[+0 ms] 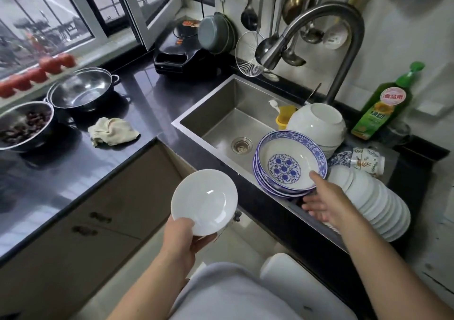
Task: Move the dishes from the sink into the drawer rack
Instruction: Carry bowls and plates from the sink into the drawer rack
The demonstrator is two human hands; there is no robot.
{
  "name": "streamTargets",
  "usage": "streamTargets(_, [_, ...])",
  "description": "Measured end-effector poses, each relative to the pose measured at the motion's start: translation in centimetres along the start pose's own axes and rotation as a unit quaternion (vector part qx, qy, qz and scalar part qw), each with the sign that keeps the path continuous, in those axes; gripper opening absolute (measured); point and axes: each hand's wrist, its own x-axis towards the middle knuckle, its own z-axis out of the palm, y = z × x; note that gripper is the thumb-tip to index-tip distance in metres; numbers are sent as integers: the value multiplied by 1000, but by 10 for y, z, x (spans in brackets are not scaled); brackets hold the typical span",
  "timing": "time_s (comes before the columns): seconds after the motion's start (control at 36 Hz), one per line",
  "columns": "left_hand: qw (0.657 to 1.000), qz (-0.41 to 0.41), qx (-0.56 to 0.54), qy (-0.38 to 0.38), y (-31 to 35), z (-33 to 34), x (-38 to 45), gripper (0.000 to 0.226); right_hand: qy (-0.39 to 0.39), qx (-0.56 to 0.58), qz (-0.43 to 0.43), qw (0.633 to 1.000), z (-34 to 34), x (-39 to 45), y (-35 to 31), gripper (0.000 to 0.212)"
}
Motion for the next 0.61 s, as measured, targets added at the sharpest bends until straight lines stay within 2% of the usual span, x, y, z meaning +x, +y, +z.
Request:
streamTargets(0.08, [1000,-3,-2,1,-1,1,1,55,-5,-73,8,997,-5,16,-14,49])
streamTargets(0.17, [1000,-5,12,-8,-4,1,1,55,-15,-153,50,987,-10,29,-22,53])
streamTargets(0.22, [1000,-3,21,-15,-6,1,0,53,-29,-178,77,981,-12,35,-25,49])
streamTargets(0.42, [1000,-1,22,-19,-4,0,3,55,-27,-164,79,983,-13,43,-27,14])
streamTargets(0.61, [1000,2,13,-21,-1,2,3,57,-15,-146,45,988,-14,39,-31,10])
